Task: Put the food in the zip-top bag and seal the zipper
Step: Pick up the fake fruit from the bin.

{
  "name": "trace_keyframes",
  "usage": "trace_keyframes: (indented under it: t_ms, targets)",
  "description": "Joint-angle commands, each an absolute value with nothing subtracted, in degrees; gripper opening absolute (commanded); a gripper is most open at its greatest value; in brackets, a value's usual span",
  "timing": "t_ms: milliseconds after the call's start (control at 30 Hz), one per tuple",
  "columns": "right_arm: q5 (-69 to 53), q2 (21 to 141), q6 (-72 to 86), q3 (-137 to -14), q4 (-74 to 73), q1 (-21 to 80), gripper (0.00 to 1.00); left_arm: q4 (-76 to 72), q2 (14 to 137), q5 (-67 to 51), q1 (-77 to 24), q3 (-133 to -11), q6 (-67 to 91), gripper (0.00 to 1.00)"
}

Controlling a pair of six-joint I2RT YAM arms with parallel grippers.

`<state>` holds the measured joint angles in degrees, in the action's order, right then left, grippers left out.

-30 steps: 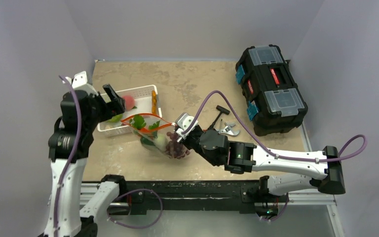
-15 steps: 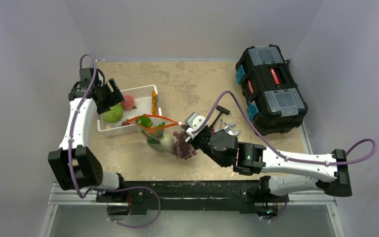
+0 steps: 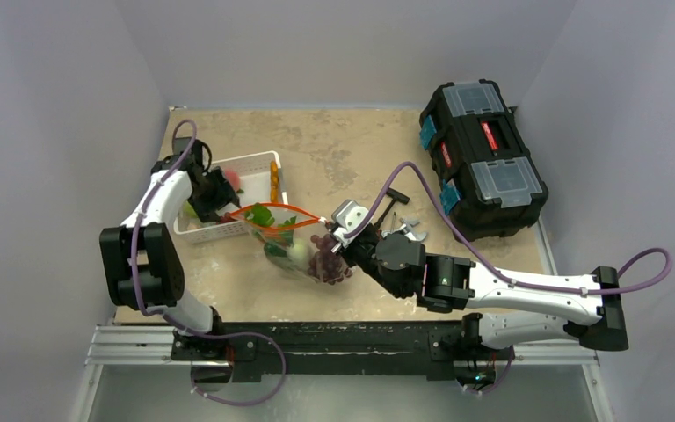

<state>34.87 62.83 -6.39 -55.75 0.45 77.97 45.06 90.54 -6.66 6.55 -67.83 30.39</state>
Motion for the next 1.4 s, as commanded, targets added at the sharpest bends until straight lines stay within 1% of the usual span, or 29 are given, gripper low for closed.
trace_keyframes:
  t_ms: [0, 133, 300, 633, 733, 800, 933, 1000, 1100, 1167, 1333, 1367]
  targets:
    - [34.6, 61.4, -5.6, -56.2, 3.2, 77.8, 0.00, 42.6, 88.8, -1.5, 7.0, -65.6, 39.4, 0.60]
    - [34.7, 61.8, -5.7, -56.4, 3.4, 77.7, 0.00, 43.9, 89.4, 0.9, 7.6, -65.3, 43.4, 0.62]
    - [34.0, 62.4, -5.7, -56.8, 3.0, 77.8, 0.00, 48.8, 94.8, 1.6, 7.6, -67.5, 47.6, 0.65]
    - [33.2, 62.3, -5.4, -56.9, 3.4, 77.8, 0.00, 47.4, 99.9, 6.4, 7.1, -68.4, 49.5, 0.64]
    - [32.9, 62.3, -5.2, -56.5, 3.7, 77.8, 0.00, 46.2, 101.1, 9.8, 5.0, -68.4, 49.1, 0.59]
    - [32.7, 62.6, -5.3, -56.7, 3.6, 77.8, 0.00, 45.9, 102.2, 11.5, 4.1, -68.9, 49.0, 0.54]
    - [32.8, 62.8, -5.2, -56.9, 3.7, 77.8, 0.00, 44.7, 101.4, 12.2, 4.3, -68.8, 48.3, 0.38]
    - [32.8, 62.5, -5.2, -56.7, 3.7, 77.8, 0.00, 44.5, 100.0, 12.9, 4.4, -68.8, 47.6, 0.27]
    - [32.9, 62.3, -5.2, -56.6, 3.8, 77.8, 0.00, 43.6, 97.4, 13.4, 4.4, -68.0, 47.1, 0.13]
    - [32.9, 62.4, -5.2, -56.4, 3.9, 77.8, 0.00, 43.1, 95.8, 13.2, 4.3, -68.0, 46.3, 0.08]
    - [33.3, 62.6, -5.2, -56.3, 3.9, 77.8, 0.00, 41.2, 89.8, 13.3, 4.0, -66.5, 44.5, 0.03]
    - [33.5, 62.6, -5.3, -56.3, 4.0, 77.8, 0.00, 40.8, 88.3, 13.0, 4.0, -66.3, 44.1, 0.00]
